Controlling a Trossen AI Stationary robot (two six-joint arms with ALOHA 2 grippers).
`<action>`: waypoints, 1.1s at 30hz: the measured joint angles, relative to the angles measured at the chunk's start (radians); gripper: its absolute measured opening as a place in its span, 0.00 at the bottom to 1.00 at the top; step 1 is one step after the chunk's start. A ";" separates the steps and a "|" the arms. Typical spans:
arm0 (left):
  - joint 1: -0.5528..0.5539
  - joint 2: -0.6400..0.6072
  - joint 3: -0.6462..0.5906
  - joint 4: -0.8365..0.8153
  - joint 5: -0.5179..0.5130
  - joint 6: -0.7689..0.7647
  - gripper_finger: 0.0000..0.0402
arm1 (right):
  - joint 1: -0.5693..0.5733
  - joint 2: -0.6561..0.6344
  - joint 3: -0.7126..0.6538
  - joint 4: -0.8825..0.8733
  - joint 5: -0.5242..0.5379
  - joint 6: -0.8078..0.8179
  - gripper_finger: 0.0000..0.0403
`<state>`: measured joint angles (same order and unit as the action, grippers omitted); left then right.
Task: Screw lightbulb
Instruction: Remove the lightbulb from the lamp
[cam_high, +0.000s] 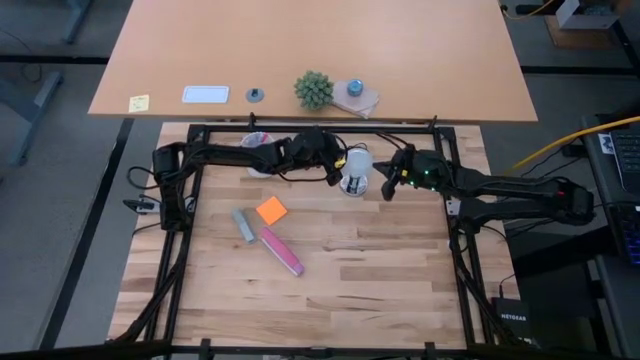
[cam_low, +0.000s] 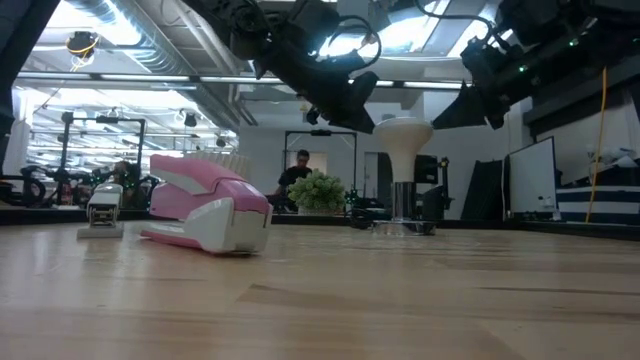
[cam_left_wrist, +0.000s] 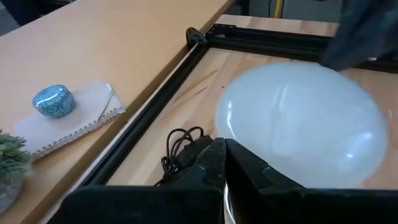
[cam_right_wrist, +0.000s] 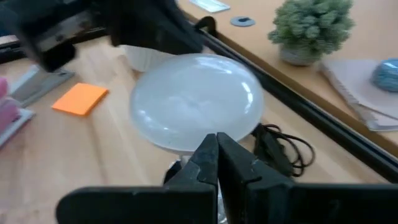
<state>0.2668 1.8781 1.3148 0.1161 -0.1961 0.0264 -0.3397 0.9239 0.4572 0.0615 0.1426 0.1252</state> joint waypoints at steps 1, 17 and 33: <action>-0.005 -0.001 0.000 -0.008 -0.002 -0.002 0.00 | 0.000 0.001 0.000 -0.001 0.012 -0.001 0.01; -0.119 0.007 -0.004 -0.066 0.028 -0.072 0.00 | -0.001 0.057 -0.001 0.030 0.106 -0.029 0.01; -0.124 -0.055 -0.001 -0.055 -0.054 -0.046 0.00 | -0.001 -0.062 -0.001 0.075 0.142 -0.157 0.01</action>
<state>0.1429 1.8227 1.3136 0.0615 -0.2502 -0.0195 -0.3405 0.8621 0.4564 0.1362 0.2848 -0.0322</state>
